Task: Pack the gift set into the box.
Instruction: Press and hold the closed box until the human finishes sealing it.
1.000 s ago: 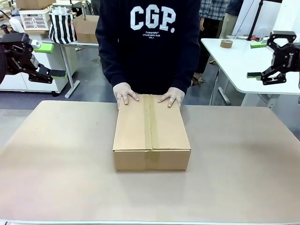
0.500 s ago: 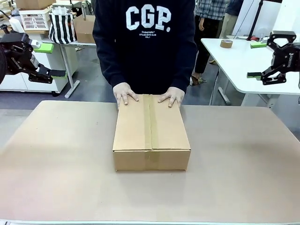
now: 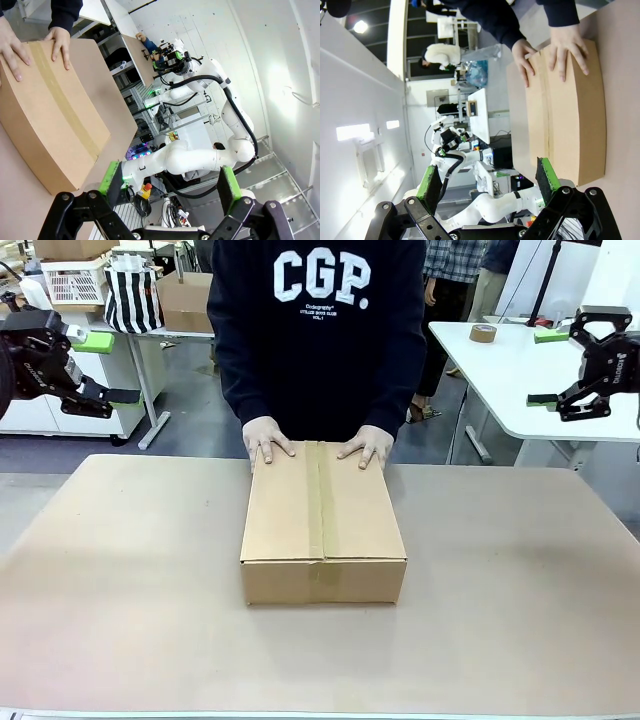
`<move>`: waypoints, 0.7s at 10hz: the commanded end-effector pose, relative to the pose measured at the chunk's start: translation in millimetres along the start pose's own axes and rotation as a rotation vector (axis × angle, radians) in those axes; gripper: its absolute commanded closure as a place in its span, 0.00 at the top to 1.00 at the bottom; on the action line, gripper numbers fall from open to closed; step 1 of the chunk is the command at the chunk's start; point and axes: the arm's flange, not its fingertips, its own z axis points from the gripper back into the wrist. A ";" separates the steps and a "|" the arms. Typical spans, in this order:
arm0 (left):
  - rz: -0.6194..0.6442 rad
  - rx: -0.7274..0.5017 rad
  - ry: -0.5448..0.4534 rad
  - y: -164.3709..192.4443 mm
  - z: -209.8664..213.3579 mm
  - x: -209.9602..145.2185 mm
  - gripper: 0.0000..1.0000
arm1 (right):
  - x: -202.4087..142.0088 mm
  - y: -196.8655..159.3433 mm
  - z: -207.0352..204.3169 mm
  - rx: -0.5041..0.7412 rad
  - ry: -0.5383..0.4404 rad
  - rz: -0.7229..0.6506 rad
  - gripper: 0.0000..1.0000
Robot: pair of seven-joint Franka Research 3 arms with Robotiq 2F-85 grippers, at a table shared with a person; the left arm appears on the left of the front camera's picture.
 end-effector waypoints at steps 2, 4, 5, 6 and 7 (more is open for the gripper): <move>0.000 0.000 0.000 0.0 0.0 0.0 1.00 | -7.4 16.6 -19.5 -0.079 0.031 0.109 1.00; -0.253 0.231 0.059 -1.4 -43.8 1.9 1.00 | -20.7 39.4 -66.3 -0.171 0.079 0.520 1.00; -0.464 0.337 0.040 -2.0 -60.0 0.3 1.00 | -25.9 48.0 -89.8 -0.171 0.039 0.726 1.00; -0.683 0.447 0.022 -2.8 -73.5 -3.7 1.00 | -35.6 57.6 -115.3 -0.223 -0.055 0.972 1.00; -0.876 0.501 -0.002 -5.7 -90.4 -8.9 1.00 | -55.2 69.3 -147.4 -0.254 -0.121 1.209 1.00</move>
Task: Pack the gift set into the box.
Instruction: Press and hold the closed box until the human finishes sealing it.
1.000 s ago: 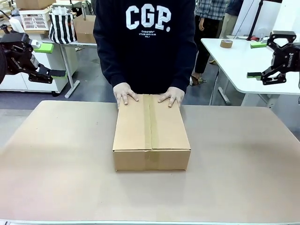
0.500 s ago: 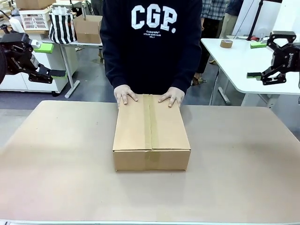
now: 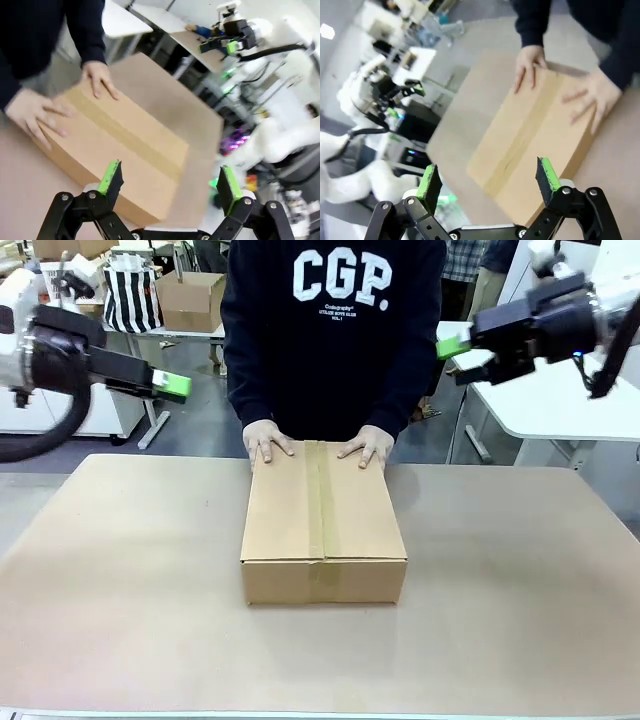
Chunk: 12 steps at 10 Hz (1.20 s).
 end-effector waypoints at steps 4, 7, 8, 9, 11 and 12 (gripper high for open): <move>-0.143 0.072 -0.037 -10.0 -10.4 1.6 1.00 | 0.2 44.8 -42.4 -0.127 -0.044 0.313 1.00; -0.387 -0.189 -0.058 -11.1 -30.3 -11.4 1.00 | -10.2 48.5 -66.2 0.067 -0.049 0.582 1.00; -0.399 -0.296 -0.105 0.0 -33.0 -19.6 1.00 | -22.6 32.9 -72.5 0.264 -0.088 0.630 1.00; -0.418 -0.333 -0.143 6.1 -36.9 -26.9 1.00 | -33.1 16.7 -76.4 0.370 -0.171 0.699 1.00; -0.463 -0.283 -0.170 19.8 -62.4 -33.2 1.00 | -57.6 -16.0 -110.3 0.166 -0.244 0.848 1.00; -0.491 -0.297 -0.211 23.6 -80.1 -36.0 1.00 | -71.8 -26.1 -135.1 0.132 -0.292 0.906 1.00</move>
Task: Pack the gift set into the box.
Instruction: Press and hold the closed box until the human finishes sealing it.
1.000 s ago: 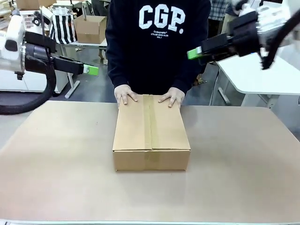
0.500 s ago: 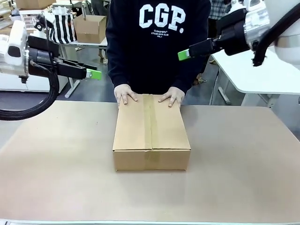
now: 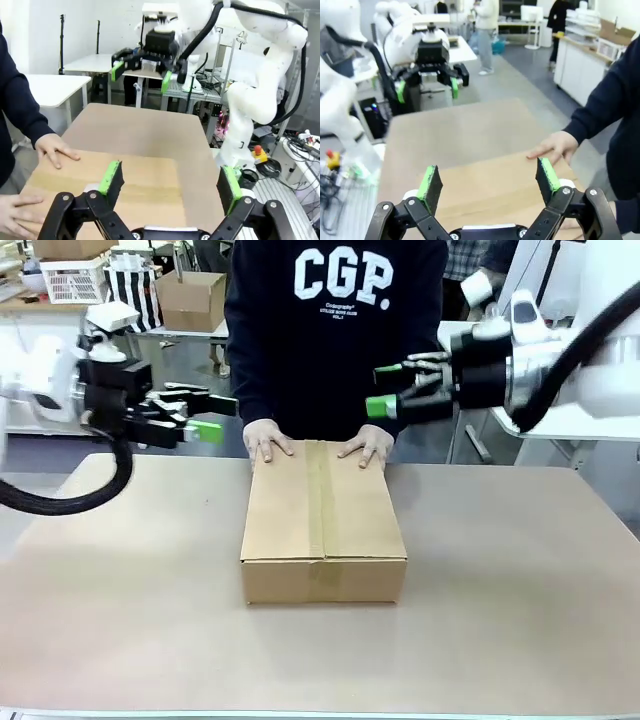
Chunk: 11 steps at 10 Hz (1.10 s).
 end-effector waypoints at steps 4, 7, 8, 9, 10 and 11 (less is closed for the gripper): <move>-0.123 0.059 0.123 34.9 -65.5 -60.1 1.00 | -114.6 2.5 -73.1 0.006 -0.005 -0.052 1.00; -0.088 0.104 0.162 34.8 -58.8 -65.0 1.00 | -127.3 8.5 -66.6 0.012 0.053 -0.118 1.00; -0.129 0.041 0.293 30.9 -70.2 -57.0 1.00 | -103.2 10.2 -61.8 0.148 0.242 -0.039 1.00; -0.075 -0.036 0.321 35.5 -79.4 -64.1 1.00 | -94.3 6.8 -62.0 0.177 0.290 0.098 1.00; -0.045 -0.040 0.340 37.8 -83.9 -69.3 1.00 | -89.1 8.0 -61.9 0.230 0.313 0.182 1.00; -0.034 -0.033 0.355 38.5 -85.4 -74.4 1.00 | -88.2 4.7 -58.9 0.245 0.311 0.162 1.00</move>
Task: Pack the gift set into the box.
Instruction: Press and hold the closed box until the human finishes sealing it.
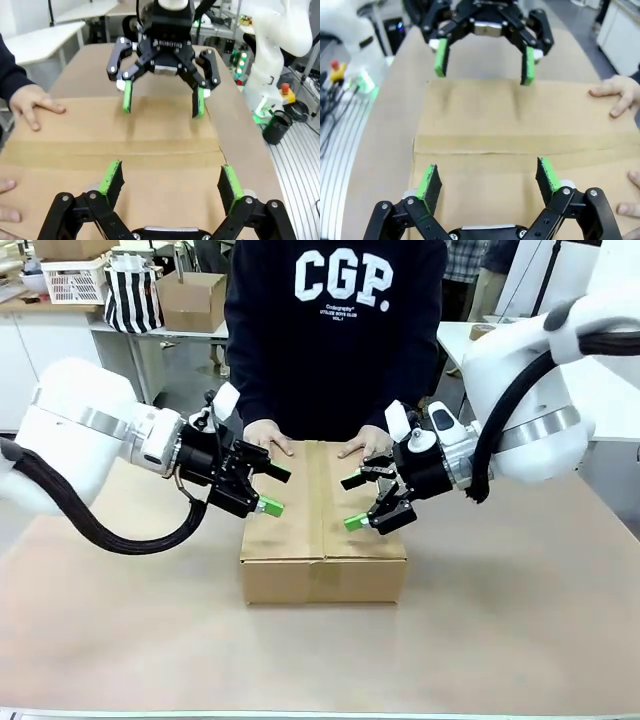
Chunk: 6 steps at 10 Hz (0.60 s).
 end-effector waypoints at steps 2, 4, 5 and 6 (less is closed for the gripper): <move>0.070 0.004 0.045 7.9 -8.6 -10.6 1.00 | -0.9 -15.3 9.7 0.024 -0.024 -0.025 1.00; 0.071 0.005 0.047 6.0 -16.6 -21.2 1.00 | -15.6 -23.8 1.4 0.052 -0.039 -0.079 1.00; 0.057 0.013 0.056 5.2 -17.6 -22.6 1.00 | -26.0 -28.0 -1.4 0.068 -0.039 -0.118 1.00; 0.038 -0.015 0.052 4.2 -19.0 -23.0 1.00 | -34.7 -30.4 -3.8 0.069 -0.045 -0.141 1.00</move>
